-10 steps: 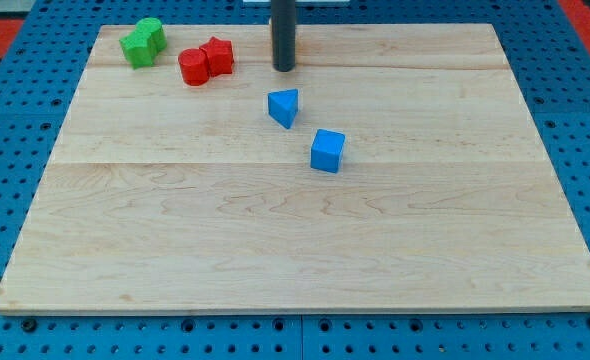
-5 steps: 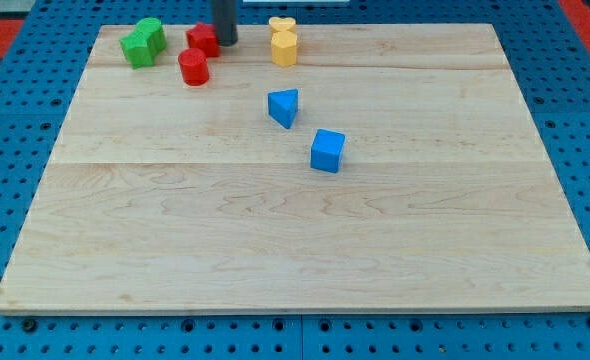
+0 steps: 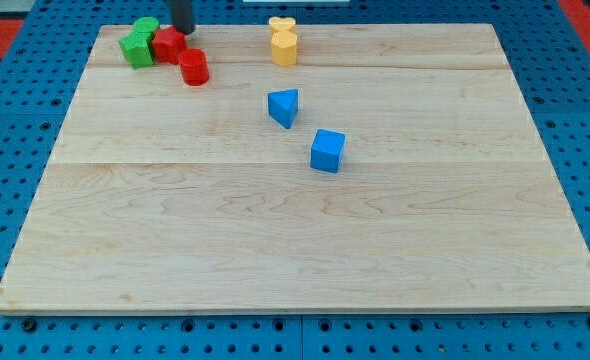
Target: Push the red circle to the bottom left of the board
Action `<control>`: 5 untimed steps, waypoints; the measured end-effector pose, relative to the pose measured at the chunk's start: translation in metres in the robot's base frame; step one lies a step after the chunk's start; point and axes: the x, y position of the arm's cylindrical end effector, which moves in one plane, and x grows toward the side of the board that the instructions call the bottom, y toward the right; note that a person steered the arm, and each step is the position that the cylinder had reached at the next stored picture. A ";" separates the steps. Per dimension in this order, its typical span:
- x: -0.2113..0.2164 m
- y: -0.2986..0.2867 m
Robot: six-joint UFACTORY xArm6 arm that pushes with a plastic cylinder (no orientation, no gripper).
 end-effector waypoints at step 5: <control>0.131 0.099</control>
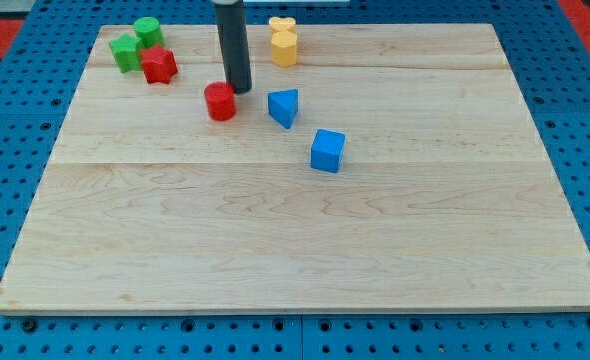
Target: Push the red circle to the bottom left of the board
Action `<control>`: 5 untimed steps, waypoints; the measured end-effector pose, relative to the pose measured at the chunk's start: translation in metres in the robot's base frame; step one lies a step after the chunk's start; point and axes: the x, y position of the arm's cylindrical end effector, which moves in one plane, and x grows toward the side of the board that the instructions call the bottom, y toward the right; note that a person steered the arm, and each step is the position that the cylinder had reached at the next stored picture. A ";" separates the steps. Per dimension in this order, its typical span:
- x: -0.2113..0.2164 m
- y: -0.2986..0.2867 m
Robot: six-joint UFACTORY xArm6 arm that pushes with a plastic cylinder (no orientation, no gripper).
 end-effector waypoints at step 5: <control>0.161 -0.161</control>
